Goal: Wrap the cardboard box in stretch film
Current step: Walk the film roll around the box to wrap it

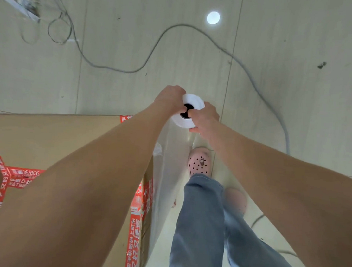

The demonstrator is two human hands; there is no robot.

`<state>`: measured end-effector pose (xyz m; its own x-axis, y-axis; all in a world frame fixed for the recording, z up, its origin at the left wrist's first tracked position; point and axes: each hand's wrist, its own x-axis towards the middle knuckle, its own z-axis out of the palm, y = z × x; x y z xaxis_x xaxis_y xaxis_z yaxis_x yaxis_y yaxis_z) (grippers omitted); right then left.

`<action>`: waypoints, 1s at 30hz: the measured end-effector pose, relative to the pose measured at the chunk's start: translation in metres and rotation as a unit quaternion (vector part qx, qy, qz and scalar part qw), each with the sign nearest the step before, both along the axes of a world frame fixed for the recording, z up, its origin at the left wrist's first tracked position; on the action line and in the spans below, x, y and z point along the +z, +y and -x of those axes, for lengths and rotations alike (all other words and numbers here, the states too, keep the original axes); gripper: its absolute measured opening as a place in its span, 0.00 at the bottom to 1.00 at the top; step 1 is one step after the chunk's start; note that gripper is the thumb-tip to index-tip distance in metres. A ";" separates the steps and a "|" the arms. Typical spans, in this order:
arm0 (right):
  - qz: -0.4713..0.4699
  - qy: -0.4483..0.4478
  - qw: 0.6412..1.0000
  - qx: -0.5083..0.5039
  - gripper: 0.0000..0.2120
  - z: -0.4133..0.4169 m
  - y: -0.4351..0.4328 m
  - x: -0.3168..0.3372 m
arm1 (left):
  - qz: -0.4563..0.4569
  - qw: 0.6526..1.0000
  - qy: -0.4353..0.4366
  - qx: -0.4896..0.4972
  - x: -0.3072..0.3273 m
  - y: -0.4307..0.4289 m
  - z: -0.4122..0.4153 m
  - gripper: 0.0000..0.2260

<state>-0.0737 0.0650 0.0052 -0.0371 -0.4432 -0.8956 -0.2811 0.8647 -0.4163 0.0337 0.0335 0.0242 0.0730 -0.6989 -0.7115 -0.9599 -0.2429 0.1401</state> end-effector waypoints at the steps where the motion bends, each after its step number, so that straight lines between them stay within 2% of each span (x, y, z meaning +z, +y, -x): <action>1: 0.006 0.015 1.000 0.014 0.27 -0.004 -0.002 0.000 | 0.001 1.000 0.002 0.004 -0.001 -0.003 -0.004 0.05; 5: 0.050 0.064 0.995 0.048 0.17 -0.019 -0.014 -0.002 | 0.008 0.999 0.014 0.042 -0.001 -0.009 -0.019 0.13; 10: 0.116 0.101 0.977 0.146 0.14 -0.039 -0.038 0.003 | 0.022 0.996 -0.001 0.087 0.000 -0.015 -0.047 0.15; 15: 0.173 0.094 0.954 0.226 0.17 -0.070 -0.052 0.006 | 0.009 0.990 -0.033 0.134 -0.001 -0.020 -0.085 0.16; 18: 0.194 0.081 0.951 0.228 0.23 -0.086 -0.051 0.005 | -0.007 0.990 -0.044 0.137 -0.002 -0.023 -0.103 0.13; 20: 0.172 0.049 0.968 0.175 0.31 -0.092 -0.047 0.004 | -0.014 0.992 -0.039 0.117 -0.003 -0.027 -0.109 0.11; 22: 0.099 0.020 0.989 0.112 0.38 -0.093 -0.044 0.000 | -0.017 0.994 -0.018 0.106 -0.007 -0.031 -0.109 0.19; 24: 0.007 -0.005 0.997 0.083 0.39 -0.092 -0.044 -0.004 | -0.022 0.996 0.009 0.084 -0.011 -0.034 -0.106 0.25; 26: -0.019 -0.023 0.995 0.091 0.33 -0.095 -0.046 -0.009 | -0.020 0.998 0.019 0.057 -0.015 -0.036 -0.103 0.20; 28: 0.006 -0.003 0.994 0.113 0.25 -0.099 -0.052 -0.011 | -0.010 0.999 0.004 0.032 -0.015 -0.039 -0.104 0.11; 30: 0.041 0.022 0.987 0.156 0.22 -0.105 -0.061 -0.011 | -0.002 0.999 -0.014 0.043 -0.015 -0.041 -0.112 0.04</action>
<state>0.0310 0.0044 -0.0056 0.0733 -0.5099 -0.8571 -0.5474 0.6978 -0.4620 0.1455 -0.0078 0.0096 0.1522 -0.6862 -0.7113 -0.9387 -0.3255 0.1132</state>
